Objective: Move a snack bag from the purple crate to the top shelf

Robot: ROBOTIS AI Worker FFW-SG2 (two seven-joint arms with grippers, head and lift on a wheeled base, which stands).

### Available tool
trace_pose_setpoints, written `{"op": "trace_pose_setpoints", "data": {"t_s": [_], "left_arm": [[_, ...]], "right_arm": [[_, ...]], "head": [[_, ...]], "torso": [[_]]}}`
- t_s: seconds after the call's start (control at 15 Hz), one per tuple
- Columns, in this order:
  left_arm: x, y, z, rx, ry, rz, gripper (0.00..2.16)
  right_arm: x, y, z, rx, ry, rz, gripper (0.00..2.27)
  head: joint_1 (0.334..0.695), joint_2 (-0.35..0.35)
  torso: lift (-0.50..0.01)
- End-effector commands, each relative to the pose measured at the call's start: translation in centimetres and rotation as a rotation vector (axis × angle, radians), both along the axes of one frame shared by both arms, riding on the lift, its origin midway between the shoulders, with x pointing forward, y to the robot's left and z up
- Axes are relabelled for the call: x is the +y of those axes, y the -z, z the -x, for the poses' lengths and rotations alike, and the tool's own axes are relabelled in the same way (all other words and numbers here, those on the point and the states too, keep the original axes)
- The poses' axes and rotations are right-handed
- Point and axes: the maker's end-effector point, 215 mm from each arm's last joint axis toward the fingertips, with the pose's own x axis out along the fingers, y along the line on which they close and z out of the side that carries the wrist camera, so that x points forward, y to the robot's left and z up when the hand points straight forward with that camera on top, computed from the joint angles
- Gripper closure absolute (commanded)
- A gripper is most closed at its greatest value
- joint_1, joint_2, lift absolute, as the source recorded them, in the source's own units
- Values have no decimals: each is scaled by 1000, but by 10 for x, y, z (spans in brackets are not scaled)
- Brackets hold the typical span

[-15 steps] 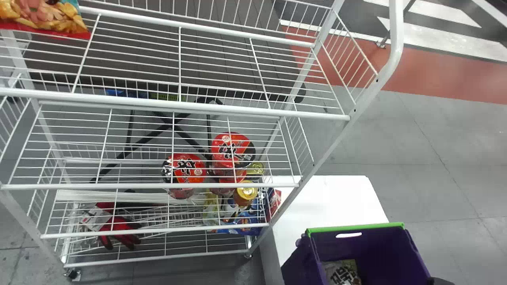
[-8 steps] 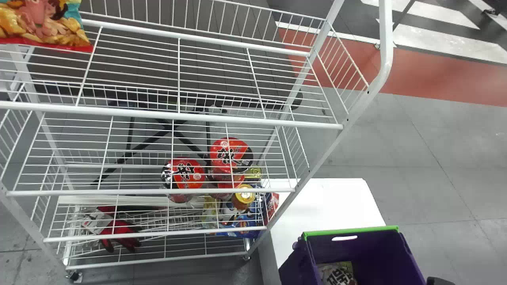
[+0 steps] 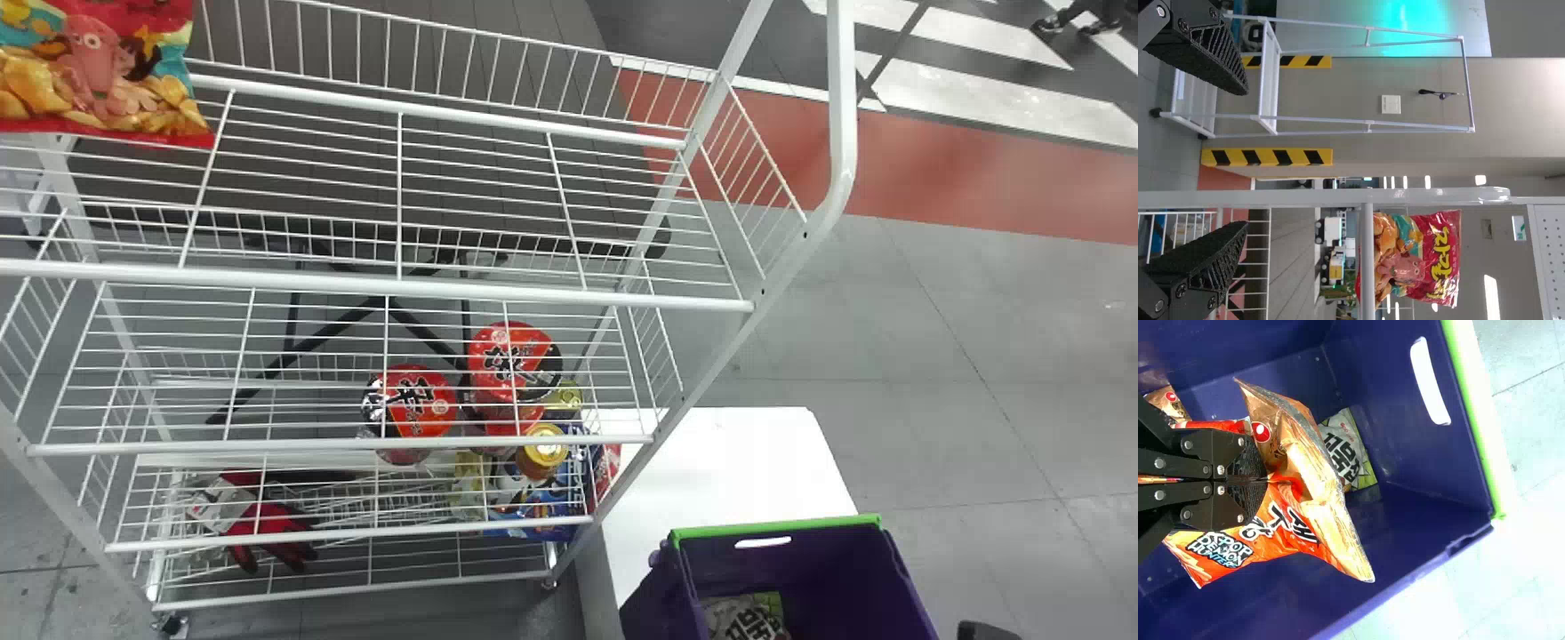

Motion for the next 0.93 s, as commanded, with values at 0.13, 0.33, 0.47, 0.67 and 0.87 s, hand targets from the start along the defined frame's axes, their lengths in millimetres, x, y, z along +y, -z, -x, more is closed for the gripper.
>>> {"op": "trace_pose_setpoints", "data": {"t_s": [0.13,0.33,0.47,0.67,0.87], "left_arm": [[0,0,1,-2,-2,2,120],[-1,-4,2,-8,-2,1,120],[-1,-8,5,-14,-4,2,120],[-2,-15,8,-22,-5,4,120],[0,-16,10,-18,-6,1,120]], "right_arm": [[-2,-1,0,5,-3,2,2246],[-4,-2,0,6,-3,5,2246],[-8,-4,-3,4,-6,10,2246],[-11,-5,-9,-2,-5,12,2246],[-9,-4,-12,-1,-9,9,2246]], "head": [[695,-350],[695,-350],[695,-350],[695,-350],[695,-350]], "torso": [[-129],[-117],[-109],[-97],[-85]]}}
